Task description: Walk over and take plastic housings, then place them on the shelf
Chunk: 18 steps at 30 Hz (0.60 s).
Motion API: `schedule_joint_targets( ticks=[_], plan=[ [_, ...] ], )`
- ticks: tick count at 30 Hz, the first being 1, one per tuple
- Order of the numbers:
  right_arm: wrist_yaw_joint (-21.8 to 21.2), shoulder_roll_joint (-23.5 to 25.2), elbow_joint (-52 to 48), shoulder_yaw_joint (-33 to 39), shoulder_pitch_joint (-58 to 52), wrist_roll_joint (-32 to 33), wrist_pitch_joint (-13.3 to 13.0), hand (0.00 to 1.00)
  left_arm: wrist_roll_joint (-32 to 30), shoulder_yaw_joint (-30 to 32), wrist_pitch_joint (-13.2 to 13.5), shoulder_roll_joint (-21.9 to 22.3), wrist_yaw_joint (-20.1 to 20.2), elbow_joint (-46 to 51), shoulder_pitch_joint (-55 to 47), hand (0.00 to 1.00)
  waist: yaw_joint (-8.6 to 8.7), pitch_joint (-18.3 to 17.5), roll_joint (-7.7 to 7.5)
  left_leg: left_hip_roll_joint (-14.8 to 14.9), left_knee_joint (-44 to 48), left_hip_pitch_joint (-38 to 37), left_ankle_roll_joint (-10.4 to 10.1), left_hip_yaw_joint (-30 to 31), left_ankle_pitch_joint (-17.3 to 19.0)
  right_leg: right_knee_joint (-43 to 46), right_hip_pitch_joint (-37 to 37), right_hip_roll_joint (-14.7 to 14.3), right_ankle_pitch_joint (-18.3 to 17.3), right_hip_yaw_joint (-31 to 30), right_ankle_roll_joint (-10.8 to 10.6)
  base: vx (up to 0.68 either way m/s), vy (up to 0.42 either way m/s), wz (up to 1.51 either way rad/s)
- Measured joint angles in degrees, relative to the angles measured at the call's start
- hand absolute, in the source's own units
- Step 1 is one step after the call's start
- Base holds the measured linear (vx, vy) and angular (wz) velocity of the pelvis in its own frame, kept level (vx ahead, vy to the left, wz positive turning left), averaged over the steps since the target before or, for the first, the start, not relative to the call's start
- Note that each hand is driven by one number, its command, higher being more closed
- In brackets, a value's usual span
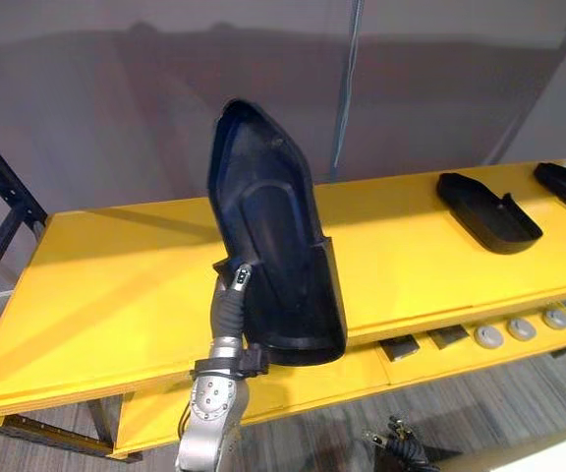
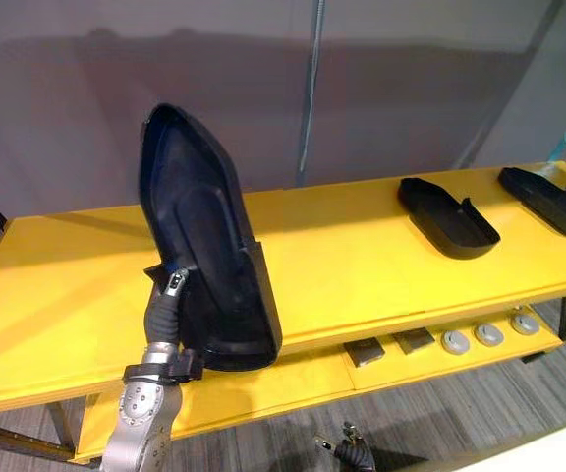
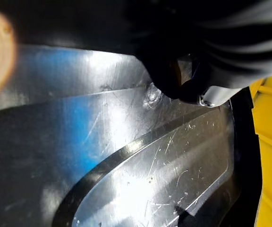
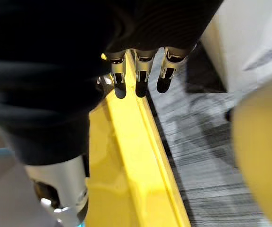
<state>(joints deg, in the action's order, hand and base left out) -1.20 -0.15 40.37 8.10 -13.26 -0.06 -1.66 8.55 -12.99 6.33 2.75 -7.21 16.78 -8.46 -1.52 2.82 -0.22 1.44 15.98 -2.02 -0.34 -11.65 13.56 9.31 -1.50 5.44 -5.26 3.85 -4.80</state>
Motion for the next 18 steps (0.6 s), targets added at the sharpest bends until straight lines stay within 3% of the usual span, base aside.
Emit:
schedule_joint_targets(
  ticks=[7, 12, 18],
  plan=[
    [-0.06, 0.5, -1.11, -0.34, -1.44, -0.03, 0.0, 0.0, -3.76, 0.16, -0.19, 0.01, -0.46, -1.2, 0.08, 1.0, -0.72, -2.27, -0.29, -0.21, -2.9, -3.88, -0.52, 0.42, -0.31, -2.54, -4.69, -0.12, 0.05, 0.72, 0.1, 0.16, 0.026, 0.17],
    [-0.01, 0.5, -1.11, -0.37, -2.46, -0.1, 0.0, 0.0, -4.36, 0.31, -1.16, -0.1, -3.32, -7.98, 4.12, 1.0, -0.68, -2.81, -1.14, -0.55, -3.71, -4.23, -1.42, 0.83, -0.86, -2.71, -5.52, 0.2, 0.1, 1.76, 0.19, 0.07, 0.024, 0.2],
    [0.19, 0.43, -1.09, -0.91, -2.29, -0.7, 0.0, 0.0, -4.24, 0.49, -2.65, -0.17, -6.72, -15.53, 14.01, 1.0, 0.78, -2.82, -1.16, -0.63, -4.07, -4.14, -1.73, 0.83, -1.24, -2.8, -5.48, 0.26, 0.09, 1.69, 0.21, 0.01, -0.002, 0.0]
  ],
)
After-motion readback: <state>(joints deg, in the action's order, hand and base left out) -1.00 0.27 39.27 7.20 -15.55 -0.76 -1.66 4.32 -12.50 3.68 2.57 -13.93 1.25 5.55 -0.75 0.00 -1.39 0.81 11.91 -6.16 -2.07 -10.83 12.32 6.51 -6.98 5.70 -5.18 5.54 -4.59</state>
